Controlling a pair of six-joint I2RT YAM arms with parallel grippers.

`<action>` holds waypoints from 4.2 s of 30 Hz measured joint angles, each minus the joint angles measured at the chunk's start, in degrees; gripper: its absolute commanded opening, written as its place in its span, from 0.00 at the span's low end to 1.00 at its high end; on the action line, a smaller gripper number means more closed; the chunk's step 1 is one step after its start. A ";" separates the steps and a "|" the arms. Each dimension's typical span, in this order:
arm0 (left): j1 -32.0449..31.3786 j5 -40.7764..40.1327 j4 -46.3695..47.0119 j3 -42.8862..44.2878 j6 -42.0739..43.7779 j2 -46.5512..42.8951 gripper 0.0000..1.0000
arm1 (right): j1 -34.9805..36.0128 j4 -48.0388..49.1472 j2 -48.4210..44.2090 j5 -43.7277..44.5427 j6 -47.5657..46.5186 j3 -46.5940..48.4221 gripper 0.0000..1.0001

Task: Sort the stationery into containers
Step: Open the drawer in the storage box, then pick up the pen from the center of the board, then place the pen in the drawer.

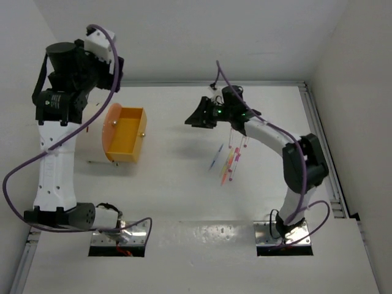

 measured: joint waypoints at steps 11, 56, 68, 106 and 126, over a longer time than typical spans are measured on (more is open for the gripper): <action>-17.64 -1.60 -1.31 -19.65 -3.28 -3.37 0.77 | -14.84 -23.15 -17.00 21.88 -15.23 -12.09 0.36; -20.48 -5.49 -2.05 -19.85 -8.76 0.85 0.79 | -21.49 -26.10 12.83 39.39 -29.42 4.35 0.30; -20.44 -6.62 -5.86 -17.11 -7.91 1.66 0.79 | -21.35 -30.91 14.69 40.41 -33.22 7.58 0.05; -19.02 32.61 33.64 -41.20 -42.25 -6.84 0.81 | -1.29 -9.42 -17.51 5.60 -2.05 5.07 0.00; -14.93 35.82 29.14 -39.89 -41.20 -5.60 0.06 | 5.25 -5.33 -17.53 6.16 1.16 5.09 0.64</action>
